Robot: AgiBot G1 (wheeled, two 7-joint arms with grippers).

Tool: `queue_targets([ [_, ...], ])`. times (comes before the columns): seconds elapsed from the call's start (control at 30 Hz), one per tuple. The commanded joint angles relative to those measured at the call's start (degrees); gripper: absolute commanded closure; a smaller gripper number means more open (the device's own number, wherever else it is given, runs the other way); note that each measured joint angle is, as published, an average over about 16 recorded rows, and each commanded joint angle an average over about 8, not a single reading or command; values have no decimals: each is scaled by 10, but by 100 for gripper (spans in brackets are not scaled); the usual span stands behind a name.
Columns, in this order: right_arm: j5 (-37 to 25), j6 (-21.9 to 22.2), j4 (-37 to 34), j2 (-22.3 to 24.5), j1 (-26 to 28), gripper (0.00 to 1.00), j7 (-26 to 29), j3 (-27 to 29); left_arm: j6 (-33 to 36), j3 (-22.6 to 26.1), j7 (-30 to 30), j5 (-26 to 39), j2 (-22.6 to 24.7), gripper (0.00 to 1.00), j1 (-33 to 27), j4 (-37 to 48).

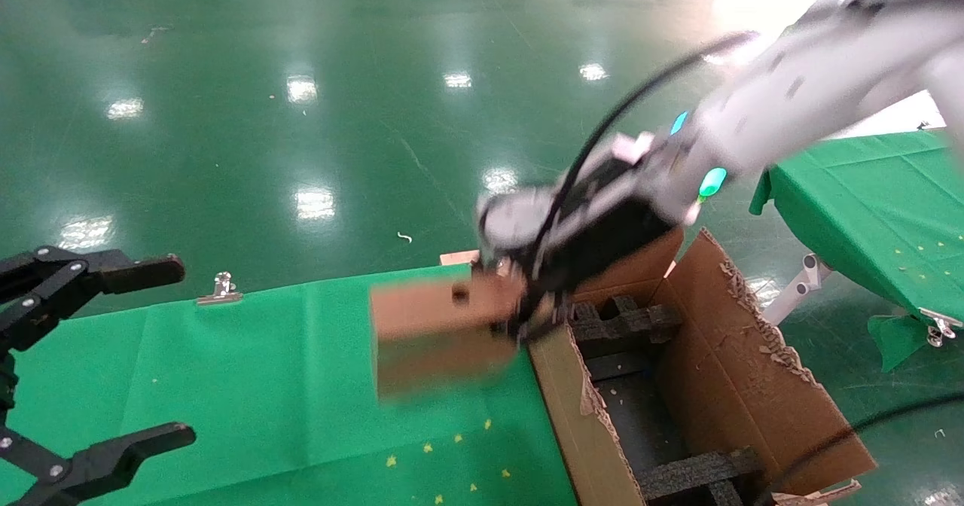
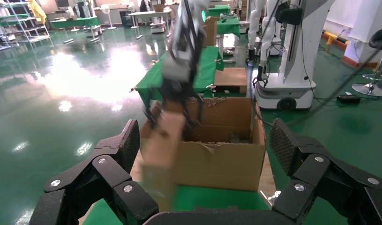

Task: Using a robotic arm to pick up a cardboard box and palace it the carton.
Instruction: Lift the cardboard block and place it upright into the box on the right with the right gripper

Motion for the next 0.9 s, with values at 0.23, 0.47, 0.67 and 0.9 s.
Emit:
queue_targets([
  [0.23, 20, -6, -61, -1, 108, 100, -38, -30, 0, 0, 0, 0, 0, 0, 0, 0],
  [0.47, 39, -6, -88, 14, 149, 100, -53, -81, 0, 0, 0, 0, 0, 0, 0, 0],
  [0.67, 35, -8, -71, 67, 189, 100, -34, -134, 0, 0, 0, 0, 0, 0, 0, 0],
  [0.9, 19, -9, -2, 171, 242, 100, 22, -212, 0, 0, 0, 0, 0, 0, 0, 0],
])
